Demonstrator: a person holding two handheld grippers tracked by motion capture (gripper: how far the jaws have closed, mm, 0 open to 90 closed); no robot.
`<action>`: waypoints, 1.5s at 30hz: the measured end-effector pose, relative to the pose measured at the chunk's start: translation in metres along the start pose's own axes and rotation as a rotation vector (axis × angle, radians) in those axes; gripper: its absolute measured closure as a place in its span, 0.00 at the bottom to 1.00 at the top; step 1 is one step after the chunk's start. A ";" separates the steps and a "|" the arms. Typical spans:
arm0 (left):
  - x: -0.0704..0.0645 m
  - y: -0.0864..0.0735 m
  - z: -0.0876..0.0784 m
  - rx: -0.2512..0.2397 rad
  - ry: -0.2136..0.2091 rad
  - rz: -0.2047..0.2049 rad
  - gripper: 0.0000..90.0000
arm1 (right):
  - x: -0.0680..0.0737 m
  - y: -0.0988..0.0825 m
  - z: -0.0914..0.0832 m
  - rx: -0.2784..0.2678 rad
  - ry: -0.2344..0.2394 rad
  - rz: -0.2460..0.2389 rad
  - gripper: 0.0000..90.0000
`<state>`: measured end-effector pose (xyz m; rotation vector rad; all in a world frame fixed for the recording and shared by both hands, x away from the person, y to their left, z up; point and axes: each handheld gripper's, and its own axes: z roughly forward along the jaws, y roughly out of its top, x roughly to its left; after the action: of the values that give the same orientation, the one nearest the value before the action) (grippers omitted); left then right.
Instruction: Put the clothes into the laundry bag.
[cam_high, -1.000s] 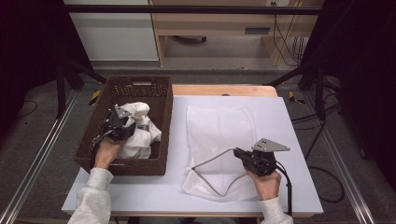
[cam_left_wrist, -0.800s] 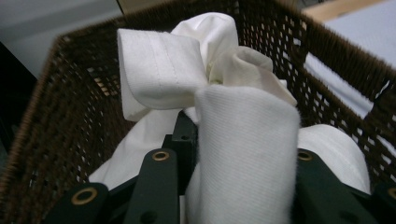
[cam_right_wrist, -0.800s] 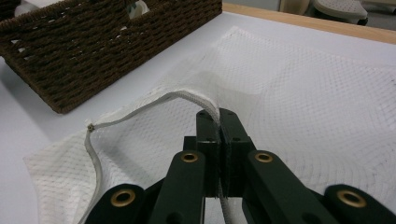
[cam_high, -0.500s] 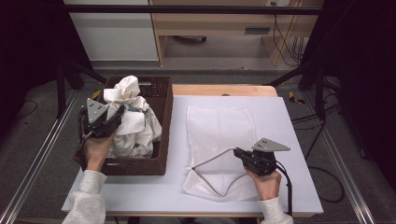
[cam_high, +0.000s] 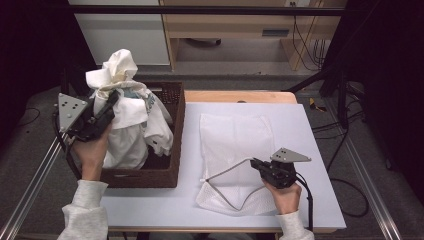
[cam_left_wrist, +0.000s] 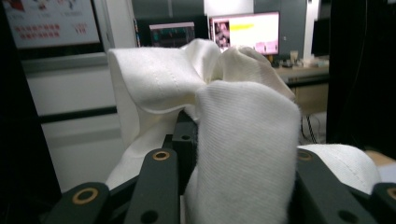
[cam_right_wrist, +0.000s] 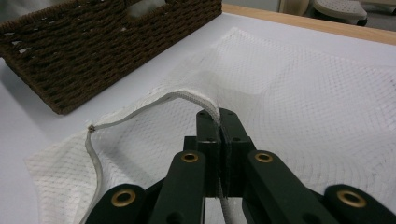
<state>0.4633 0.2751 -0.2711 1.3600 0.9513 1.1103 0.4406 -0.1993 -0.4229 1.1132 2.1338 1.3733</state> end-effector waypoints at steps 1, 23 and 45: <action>0.000 0.010 -0.004 -0.037 -0.001 -0.004 0.75 | 0.000 0.000 0.000 0.000 0.000 0.000 0.98; -0.015 0.110 -0.043 -0.298 -0.019 -0.035 0.75 | -0.001 0.000 0.000 -0.002 -0.002 0.005 0.98; -0.110 0.121 -0.077 -0.295 -0.382 -0.053 0.75 | -0.007 0.000 -0.001 -0.020 -0.024 0.024 0.98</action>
<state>0.3566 0.1765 -0.1643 1.2362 0.5199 0.8695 0.4439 -0.2053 -0.4234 1.1450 2.0923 1.3813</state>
